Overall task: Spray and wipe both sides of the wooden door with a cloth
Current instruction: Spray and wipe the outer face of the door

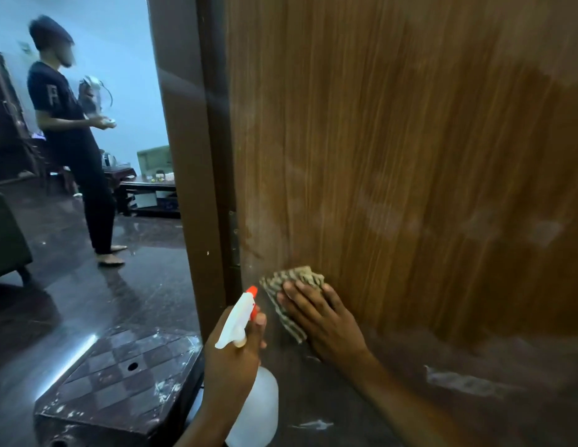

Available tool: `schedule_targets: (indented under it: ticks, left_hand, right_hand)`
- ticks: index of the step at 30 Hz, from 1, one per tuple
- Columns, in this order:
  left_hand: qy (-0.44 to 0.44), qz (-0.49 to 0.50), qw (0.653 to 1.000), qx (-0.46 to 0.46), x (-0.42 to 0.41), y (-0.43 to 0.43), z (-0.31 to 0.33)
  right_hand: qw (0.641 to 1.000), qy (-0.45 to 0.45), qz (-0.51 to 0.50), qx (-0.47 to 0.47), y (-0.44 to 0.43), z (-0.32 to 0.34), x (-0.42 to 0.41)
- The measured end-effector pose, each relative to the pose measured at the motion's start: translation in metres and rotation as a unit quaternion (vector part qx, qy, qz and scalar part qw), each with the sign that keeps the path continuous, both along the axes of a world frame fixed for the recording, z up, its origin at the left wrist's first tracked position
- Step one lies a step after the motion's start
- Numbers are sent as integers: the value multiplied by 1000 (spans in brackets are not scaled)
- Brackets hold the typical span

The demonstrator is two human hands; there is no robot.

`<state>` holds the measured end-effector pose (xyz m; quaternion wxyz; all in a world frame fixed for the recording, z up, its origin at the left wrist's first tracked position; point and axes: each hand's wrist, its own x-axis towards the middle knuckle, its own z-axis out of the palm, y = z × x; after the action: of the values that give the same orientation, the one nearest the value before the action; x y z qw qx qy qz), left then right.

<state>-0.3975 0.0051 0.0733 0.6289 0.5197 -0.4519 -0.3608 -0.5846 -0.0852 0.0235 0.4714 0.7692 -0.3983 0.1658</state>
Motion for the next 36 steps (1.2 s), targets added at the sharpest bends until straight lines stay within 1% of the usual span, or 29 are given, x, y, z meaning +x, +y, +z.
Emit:
schedule_targets:
  ticks: [2, 3, 4, 6, 8, 9, 10, 11, 13, 16, 17, 18, 20, 21, 23, 24, 25, 26, 27, 28, 30, 31, 32, 34, 35, 36]
  left_hand:
    - [-4, 2, 1000, 1, 8, 1, -2]
    - [-12, 3, 1000, -1, 12, 2, -3]
    - [-22, 3, 1000, -5, 15, 3, -3]
    - [-34, -4, 999, -4, 24, 2, -5]
    - [-37, -10, 999, -7, 31, 0, -8]
    - [-50, -10, 999, -15, 35, -1, -9]
    - [-66, -8, 998, -18, 39, -2, -10]
    - [-73, -6, 997, -15, 43, -3, -11]
    - [-64, -12, 998, -4, 48, -6, -9]
    - [-62, -17, 998, 13, 53, -10, -9]
    - [-57, -18, 998, 16, 54, -10, -10]
    - [-51, -20, 998, 18, 54, -10, -11]
    - [-46, -27, 998, 18, 56, -9, -16]
    - [-43, -28, 998, 20, 57, -9, -18]
    - [-31, -29, 999, 34, 58, -11, -21]
    - [-25, -28, 998, 44, 58, -11, -21]
    - [-22, -24, 998, 48, 57, -10, -20]
    - [-28, -19, 999, 42, 57, -9, -19]
    - [-35, -10, 999, 36, 57, -7, -20]
    - [-47, -2, 998, 33, 56, -4, -22]
    - [-72, 9, 997, 41, 53, -4, -30]
    - [-67, 16, 996, 48, 51, -4, -35]
    - [-59, 20, 997, 54, 47, -5, -40]
    - [-57, 26, 997, 42, 39, -3, -57]
    - [-59, 24, 997, 34, 37, -4, -62]
    - [-56, 24, 998, 21, 34, -3, -68]
  right_hand:
    - [1000, 15, -18, -1, 10, -12, -19]
    - [999, 1, -32, -19, 13, -11, -28]
    - [998, -32, -44, -34, 15, -4, -33]
    - [988, -135, -53, -52, 13, 27, -16]
    - [974, -212, -29, -71, 3, 65, 29]
    - [973, -222, -13, -67, -4, 80, 55]
    - [976, -210, -4, -55, -11, 87, 76]
    - [983, -178, -1, -41, -17, 87, 90]
    - [997, -82, -2, -17, -20, 63, 95]
    - [999, 39, -16, 0, -5, 7, 62]
    - [998, 50, -22, -6, 0, -5, 46]
    - [998, 43, -32, -15, 6, -11, 30]
    - [997, -3, -68, -32, 14, -4, 7]
    - [995, -50, -78, -35, 14, 6, 8]
    - [981, -175, -73, -40, 7, 34, 36]
    - [972, -220, -66, -42, 1, 47, 57]
    - [970, -232, -56, -36, -7, 53, 76]
    - [977, -208, -44, -22, -14, 50, 91]
    - [988, -149, -33, -7, -18, 38, 100]
    - [997, -71, -18, 13, -20, 17, 103]
    - [996, 69, 3, 59, -14, -30, 94]
    - [993, 110, 9, 50, -11, -52, 81]
    - [992, 119, 14, 33, -8, -67, 67]
    - [994, 105, 28, 7, -3, -80, 36]
    - [996, 85, 33, -15, -2, -75, 23]
    - [998, 42, 34, -36, 0, -68, 12]
